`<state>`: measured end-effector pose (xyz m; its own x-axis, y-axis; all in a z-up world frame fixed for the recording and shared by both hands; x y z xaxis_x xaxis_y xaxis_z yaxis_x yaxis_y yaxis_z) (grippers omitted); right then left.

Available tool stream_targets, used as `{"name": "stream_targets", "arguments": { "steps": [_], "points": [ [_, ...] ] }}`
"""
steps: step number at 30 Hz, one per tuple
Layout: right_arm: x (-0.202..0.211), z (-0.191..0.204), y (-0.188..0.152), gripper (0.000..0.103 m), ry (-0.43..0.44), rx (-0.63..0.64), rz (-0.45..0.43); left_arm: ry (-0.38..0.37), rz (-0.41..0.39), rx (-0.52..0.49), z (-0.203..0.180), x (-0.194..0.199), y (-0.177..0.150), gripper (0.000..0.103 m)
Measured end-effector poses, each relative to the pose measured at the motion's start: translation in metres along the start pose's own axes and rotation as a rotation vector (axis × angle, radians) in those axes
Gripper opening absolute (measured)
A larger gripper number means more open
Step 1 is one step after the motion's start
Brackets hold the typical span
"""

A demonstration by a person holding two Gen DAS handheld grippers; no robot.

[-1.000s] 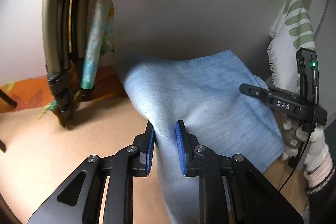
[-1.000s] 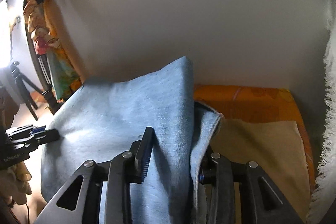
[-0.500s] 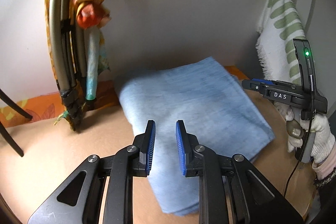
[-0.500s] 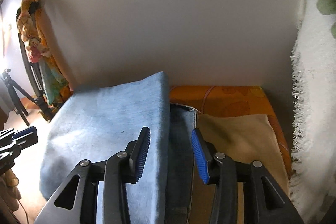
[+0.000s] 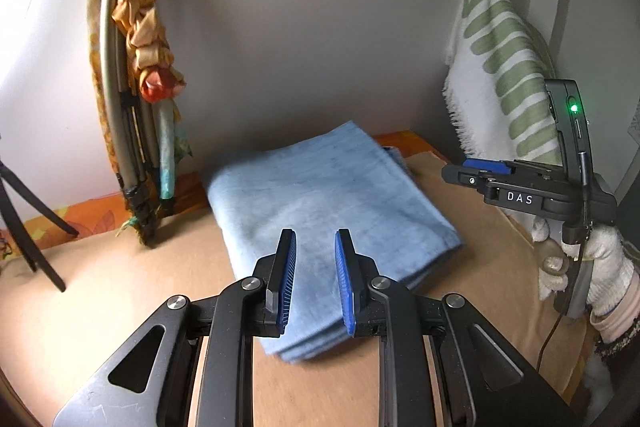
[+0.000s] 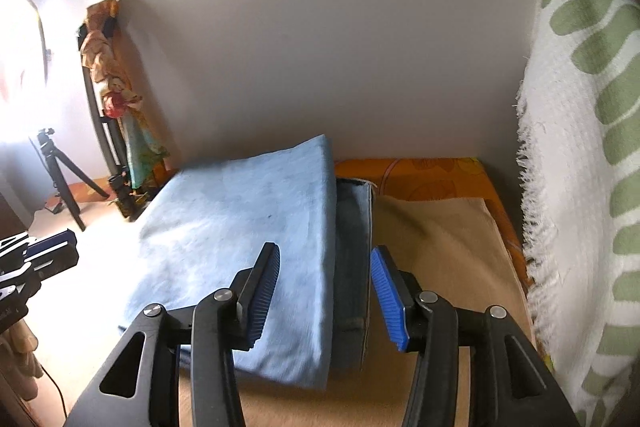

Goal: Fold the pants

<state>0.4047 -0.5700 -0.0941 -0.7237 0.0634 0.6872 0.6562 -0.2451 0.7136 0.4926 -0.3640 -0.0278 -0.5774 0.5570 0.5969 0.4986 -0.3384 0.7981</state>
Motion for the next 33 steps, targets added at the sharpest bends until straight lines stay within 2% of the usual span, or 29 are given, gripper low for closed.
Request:
{"name": "stream_targets", "arguments": {
  "steps": [9,12,13,16,18,19,20,22,25,30,33],
  "points": [
    [0.06,0.028,-0.019,0.051,0.041,0.006,-0.042,0.008,-0.007,0.008,-0.012,0.053,-0.024,0.019],
    [0.083,0.044,-0.03,0.053,0.053,0.022,-0.064,-0.001,-0.019,0.019,-0.018,0.074,-0.035,0.04],
    [0.091,0.049,-0.033,0.057,0.057,0.028,-0.07,-0.001,-0.025,0.021,-0.02,0.081,-0.038,0.046],
    [0.113,0.063,-0.046,0.057,0.052,0.043,-0.09,0.014,-0.05,0.016,-0.027,0.102,-0.047,0.047],
    [0.127,0.07,-0.055,0.058,0.055,0.044,-0.096,0.023,-0.064,0.012,-0.031,0.114,-0.053,0.056],
    [0.132,0.073,-0.059,0.062,0.056,0.044,-0.101,0.026,-0.068,0.015,-0.032,0.119,-0.056,0.063],
    [0.138,0.077,-0.064,0.072,0.053,0.046,-0.109,0.028,-0.072,0.017,-0.034,0.125,-0.059,0.066],
    [0.149,0.083,-0.072,0.08,0.035,0.056,-0.137,0.041,-0.08,0.016,-0.035,0.132,-0.064,0.067],
    [0.16,0.091,-0.082,0.083,0.021,0.066,-0.154,0.069,-0.083,0.034,-0.036,0.144,-0.071,0.072],
    [0.172,0.1,-0.097,0.085,0.004,0.078,-0.163,0.086,-0.085,0.065,-0.036,0.158,-0.08,0.072],
    [0.179,0.102,-0.104,0.09,-0.009,0.079,-0.178,0.098,-0.08,0.058,-0.039,0.163,-0.087,0.073]
  ]
}}
Point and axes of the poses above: each gripper's, at about its wrist camera, not at the fingertips, and x roughly against the way its jaws point, z to its left, y to its top, the point moved 4 cm from there along -x, roughly the way its jaws point, and after that the axes turned 2 degrees about y, right-handed, at the moved point
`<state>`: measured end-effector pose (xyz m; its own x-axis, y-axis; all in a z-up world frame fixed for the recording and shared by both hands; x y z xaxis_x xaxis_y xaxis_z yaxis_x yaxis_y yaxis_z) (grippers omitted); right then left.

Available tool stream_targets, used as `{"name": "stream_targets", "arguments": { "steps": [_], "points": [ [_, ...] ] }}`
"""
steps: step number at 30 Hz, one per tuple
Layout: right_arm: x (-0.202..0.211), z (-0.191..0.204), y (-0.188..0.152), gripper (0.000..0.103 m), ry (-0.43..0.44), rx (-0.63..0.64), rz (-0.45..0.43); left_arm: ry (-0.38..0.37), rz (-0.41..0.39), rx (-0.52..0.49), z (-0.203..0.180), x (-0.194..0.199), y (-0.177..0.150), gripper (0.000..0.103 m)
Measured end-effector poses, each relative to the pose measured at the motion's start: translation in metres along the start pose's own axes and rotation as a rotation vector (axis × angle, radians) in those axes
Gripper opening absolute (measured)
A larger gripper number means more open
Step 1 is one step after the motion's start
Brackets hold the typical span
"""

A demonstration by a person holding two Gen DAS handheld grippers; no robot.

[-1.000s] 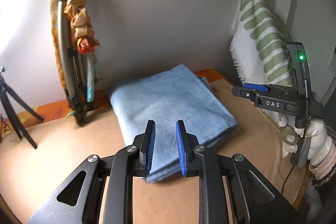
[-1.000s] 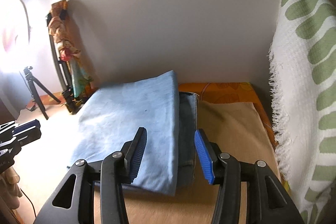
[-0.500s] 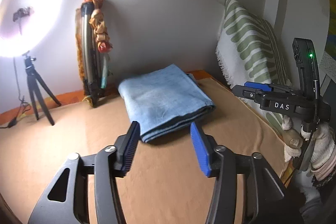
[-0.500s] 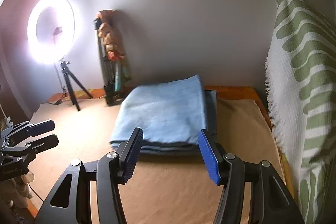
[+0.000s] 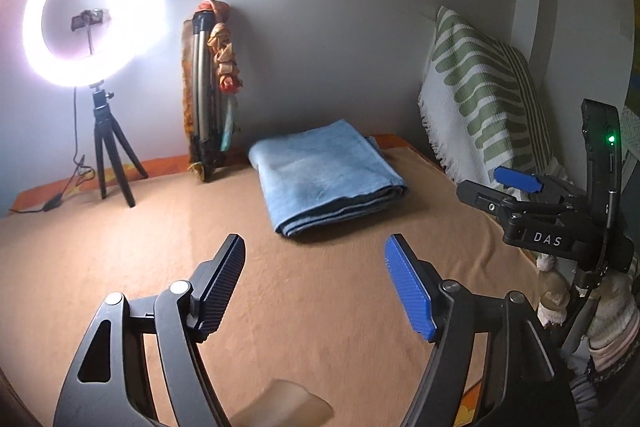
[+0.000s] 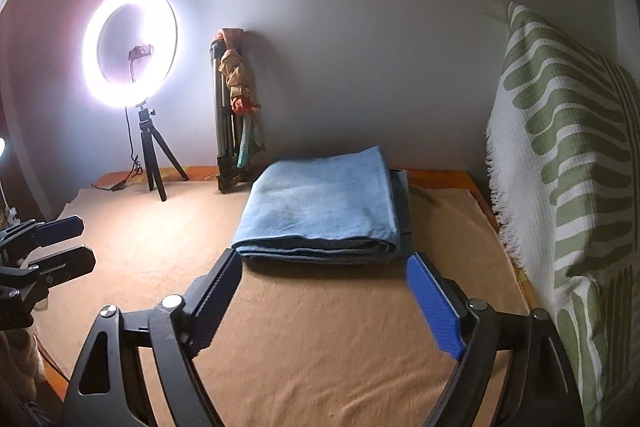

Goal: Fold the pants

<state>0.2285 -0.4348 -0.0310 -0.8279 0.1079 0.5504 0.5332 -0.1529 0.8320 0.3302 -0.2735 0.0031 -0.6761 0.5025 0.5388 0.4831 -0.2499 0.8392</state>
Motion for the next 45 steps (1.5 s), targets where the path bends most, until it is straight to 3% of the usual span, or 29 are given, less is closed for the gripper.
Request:
{"name": "stream_targets", "arguments": {
  "steps": [4,12,21,45],
  "points": [
    [0.009,0.003,-0.007,0.094,-0.012,0.003,-0.014,0.021,-0.005,0.003,0.0,0.006,-0.007,0.08],
    [0.014,0.005,-0.016,0.094,-0.014,-0.009,-0.024,0.068,-0.018,-0.005,0.004,0.016,-0.011,0.081],
    [0.01,0.02,-0.026,0.094,-0.025,0.063,-0.007,0.104,-0.03,-0.014,0.01,0.023,-0.016,0.081],
    [0.006,0.021,-0.03,0.094,-0.014,0.065,0.011,0.107,-0.045,-0.013,0.011,0.028,-0.014,0.081]
  ]
}}
Point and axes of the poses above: each gripper's, at about its wrist camera, not at the fingertips, and x roughly against the way its jaws point, z to its left, y to its top, the point moved 4 cm from there along -x, roughly the way its jaws point, and after that the axes turned 2 degrees about y, right-handed, at the moved point
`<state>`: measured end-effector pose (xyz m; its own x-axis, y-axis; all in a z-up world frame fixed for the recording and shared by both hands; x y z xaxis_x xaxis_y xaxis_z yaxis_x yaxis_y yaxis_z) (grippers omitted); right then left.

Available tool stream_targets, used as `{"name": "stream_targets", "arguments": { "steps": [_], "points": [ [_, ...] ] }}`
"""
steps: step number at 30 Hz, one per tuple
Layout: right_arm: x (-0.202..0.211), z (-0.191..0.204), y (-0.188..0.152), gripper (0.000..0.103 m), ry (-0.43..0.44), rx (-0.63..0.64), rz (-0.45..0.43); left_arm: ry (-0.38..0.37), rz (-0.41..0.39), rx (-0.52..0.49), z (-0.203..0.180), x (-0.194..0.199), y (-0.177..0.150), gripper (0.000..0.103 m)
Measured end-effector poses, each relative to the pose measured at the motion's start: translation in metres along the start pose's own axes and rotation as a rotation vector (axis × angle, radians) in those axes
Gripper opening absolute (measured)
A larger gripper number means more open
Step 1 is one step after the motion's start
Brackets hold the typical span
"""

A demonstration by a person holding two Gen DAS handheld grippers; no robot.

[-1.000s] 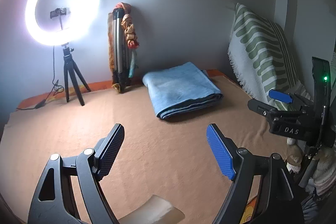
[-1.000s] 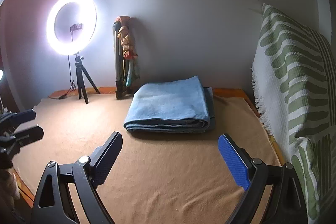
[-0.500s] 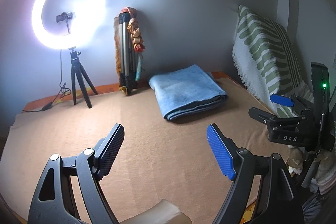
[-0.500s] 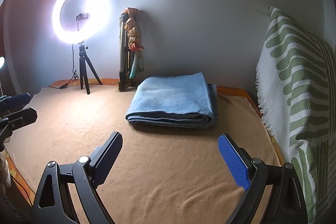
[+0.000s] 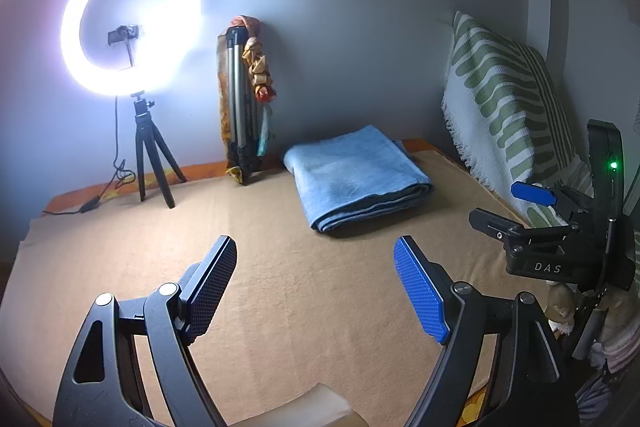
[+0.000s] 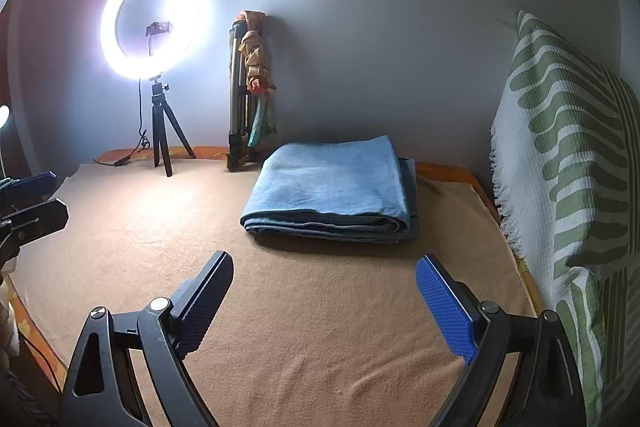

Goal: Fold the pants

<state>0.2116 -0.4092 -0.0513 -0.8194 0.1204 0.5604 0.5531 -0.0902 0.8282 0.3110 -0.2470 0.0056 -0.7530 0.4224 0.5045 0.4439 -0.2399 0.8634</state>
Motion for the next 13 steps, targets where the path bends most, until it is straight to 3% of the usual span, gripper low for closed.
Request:
{"name": "stream_targets", "arguments": {
  "steps": [13],
  "points": [
    [-0.0027,-0.0003,-0.0001,0.094,0.006,-0.001,0.009,-0.004,0.003,0.002,-0.0024,-0.001,-0.0012,0.081]
  ]
}}
Point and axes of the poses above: each gripper's, at about its wrist camera, not at the fingertips, and x roughly against the way its jaws point, z to its left, y to its top, the point moved 4 cm from there along -x, roughly the way its jaws point, and after that the axes turned 2 degrees about y, right-handed, at the moved point
